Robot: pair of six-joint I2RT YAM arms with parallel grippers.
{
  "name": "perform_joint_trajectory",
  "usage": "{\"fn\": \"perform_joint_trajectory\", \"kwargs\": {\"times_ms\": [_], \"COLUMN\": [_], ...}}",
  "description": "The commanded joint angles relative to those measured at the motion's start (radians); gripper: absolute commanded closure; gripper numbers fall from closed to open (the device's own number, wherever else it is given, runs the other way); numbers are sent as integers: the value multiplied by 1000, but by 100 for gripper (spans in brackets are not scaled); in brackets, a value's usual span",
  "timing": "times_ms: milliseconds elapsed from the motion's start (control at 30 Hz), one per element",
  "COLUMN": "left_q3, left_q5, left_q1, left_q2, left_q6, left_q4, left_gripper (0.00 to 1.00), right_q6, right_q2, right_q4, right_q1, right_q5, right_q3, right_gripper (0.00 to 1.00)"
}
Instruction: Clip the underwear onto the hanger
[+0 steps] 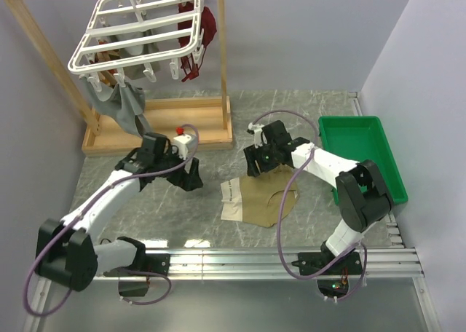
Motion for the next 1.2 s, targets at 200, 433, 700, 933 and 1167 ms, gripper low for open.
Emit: {"fn": "perform_joint_trajectory", "kwargs": {"times_ms": [200, 433, 700, 933, 1167], "left_q3": [68, 80, 101, 125, 144], "left_q5": [-80, -78, -7, -21, -18], "left_q1": [-61, -56, -1, 3, 8], "left_q2": [123, 108, 112, 114, 129], "left_q6": [-8, -55, -100, -77, -74], "left_q4": [68, 58, 50, 36, 36], "left_gripper": [22, 21, 21, 19, 19], "right_q6": [-243, -547, -440, -561, -656], "right_q2": [126, -41, 61, 152, 137], "right_q4": [-173, -534, -329, -231, -202], "right_q1": [6, 90, 38, 53, 99], "right_q5": [200, -234, -166, -47, -28], "right_q3": [-2, 4, 228, 219, 165], "right_gripper": [75, 85, 64, 54, 48]}}
